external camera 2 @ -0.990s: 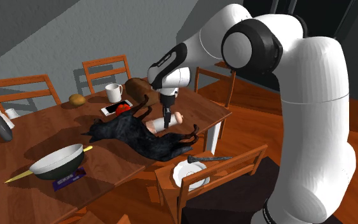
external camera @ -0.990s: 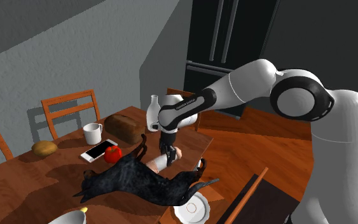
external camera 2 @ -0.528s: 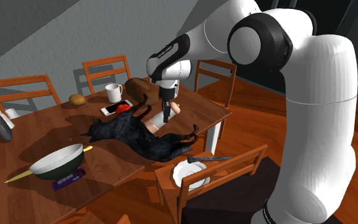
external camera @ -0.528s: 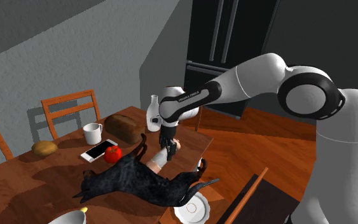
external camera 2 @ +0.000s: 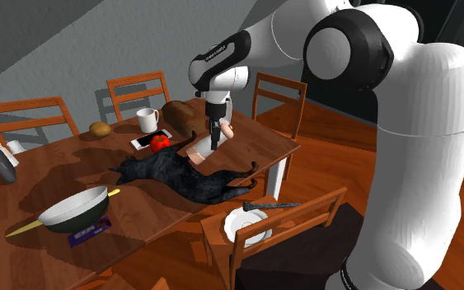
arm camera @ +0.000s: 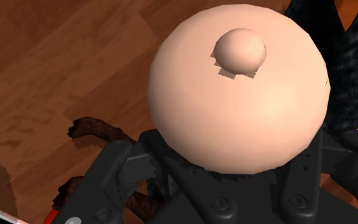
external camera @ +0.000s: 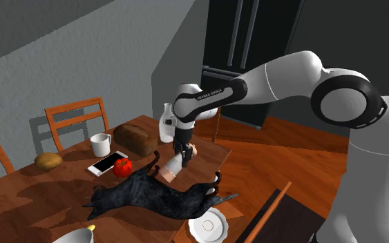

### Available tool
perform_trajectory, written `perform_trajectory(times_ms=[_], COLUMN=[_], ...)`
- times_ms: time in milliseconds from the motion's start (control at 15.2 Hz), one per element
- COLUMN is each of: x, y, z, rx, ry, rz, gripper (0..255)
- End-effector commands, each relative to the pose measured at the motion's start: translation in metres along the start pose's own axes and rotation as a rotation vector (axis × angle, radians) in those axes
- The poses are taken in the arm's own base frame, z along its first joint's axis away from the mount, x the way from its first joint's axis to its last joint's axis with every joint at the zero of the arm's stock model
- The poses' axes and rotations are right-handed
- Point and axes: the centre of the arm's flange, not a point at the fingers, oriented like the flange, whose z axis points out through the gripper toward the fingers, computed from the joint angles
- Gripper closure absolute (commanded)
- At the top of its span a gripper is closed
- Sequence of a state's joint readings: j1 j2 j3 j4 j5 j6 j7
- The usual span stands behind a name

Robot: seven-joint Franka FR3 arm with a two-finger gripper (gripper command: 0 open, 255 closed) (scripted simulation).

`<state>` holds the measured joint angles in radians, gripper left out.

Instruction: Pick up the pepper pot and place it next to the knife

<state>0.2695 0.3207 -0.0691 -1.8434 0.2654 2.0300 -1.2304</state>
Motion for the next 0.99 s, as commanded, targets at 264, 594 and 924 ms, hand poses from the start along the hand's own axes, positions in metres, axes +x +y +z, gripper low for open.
perform_trajectory(times_ms=[264, 594, 924], x=[0.004, 0.024, 0.071], y=[-0.006, -0.026, -0.071], z=[-0.031, -0.036, -0.020], rx=[0.000, 0.000, 0.000], ry=[0.000, 0.000, 0.000], rz=[0.000, 0.000, 0.000], gripper=[255, 255, 255])
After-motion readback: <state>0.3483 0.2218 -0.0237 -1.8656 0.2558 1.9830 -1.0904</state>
